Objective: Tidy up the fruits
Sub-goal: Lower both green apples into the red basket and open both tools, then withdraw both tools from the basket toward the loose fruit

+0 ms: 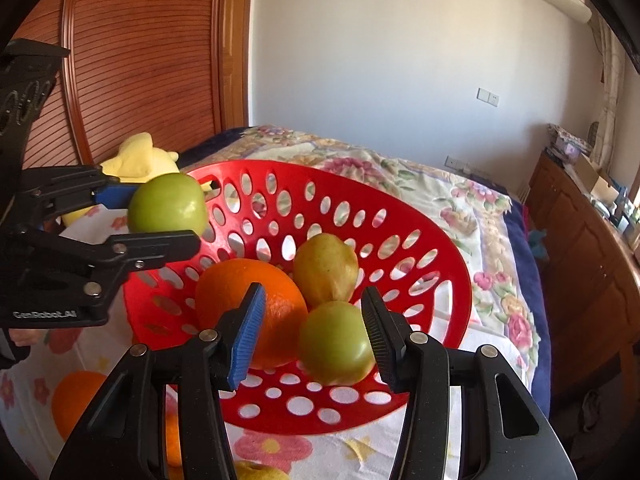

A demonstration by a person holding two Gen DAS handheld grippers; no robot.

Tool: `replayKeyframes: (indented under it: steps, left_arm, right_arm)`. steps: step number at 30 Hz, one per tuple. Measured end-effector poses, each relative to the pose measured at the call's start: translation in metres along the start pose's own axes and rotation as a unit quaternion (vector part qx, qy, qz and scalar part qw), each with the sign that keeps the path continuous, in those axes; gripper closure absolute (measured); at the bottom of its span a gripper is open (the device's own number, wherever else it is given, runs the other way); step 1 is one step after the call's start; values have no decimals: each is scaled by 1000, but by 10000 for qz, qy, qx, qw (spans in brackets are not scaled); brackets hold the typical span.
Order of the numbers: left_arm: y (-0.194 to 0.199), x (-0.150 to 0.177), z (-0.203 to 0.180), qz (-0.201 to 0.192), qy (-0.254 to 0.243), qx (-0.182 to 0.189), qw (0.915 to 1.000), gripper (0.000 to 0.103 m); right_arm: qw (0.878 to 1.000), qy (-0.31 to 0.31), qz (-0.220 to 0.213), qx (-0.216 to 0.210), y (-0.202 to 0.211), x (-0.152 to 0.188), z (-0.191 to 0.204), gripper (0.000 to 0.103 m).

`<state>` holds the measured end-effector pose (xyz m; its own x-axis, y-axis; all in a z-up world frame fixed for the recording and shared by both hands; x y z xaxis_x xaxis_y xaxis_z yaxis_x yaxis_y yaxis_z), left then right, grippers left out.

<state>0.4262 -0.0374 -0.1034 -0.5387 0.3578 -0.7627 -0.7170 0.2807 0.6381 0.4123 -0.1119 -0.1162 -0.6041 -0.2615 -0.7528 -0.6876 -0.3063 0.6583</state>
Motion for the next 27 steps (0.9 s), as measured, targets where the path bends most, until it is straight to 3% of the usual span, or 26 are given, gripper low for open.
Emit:
replayKeyframes:
  steps: [13, 27]
  left_arm:
    - [-13, 0, 0, 103, 34, -157, 9998, 48]
    - [45, 10, -10, -310, 124, -180, 9993, 41]
  right_arm:
    - [9997, -146, -187, -70, 14, 4, -7, 52]
    - [9986, -398, -357, -16, 48, 15, -8, 50]
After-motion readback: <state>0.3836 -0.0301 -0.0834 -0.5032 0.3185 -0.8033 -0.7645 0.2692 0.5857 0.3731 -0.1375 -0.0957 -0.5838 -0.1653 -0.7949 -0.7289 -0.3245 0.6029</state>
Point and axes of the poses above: each gripper's, at about its wrist camera, not at the fingertips, and y roughly against the way its jaws point, z to its left, x to its underside, the point moved 8 cm from there along -y, roughly the way its jaws point, and after that the axes turned 8 degrees about -y, right-handed, at the moved point
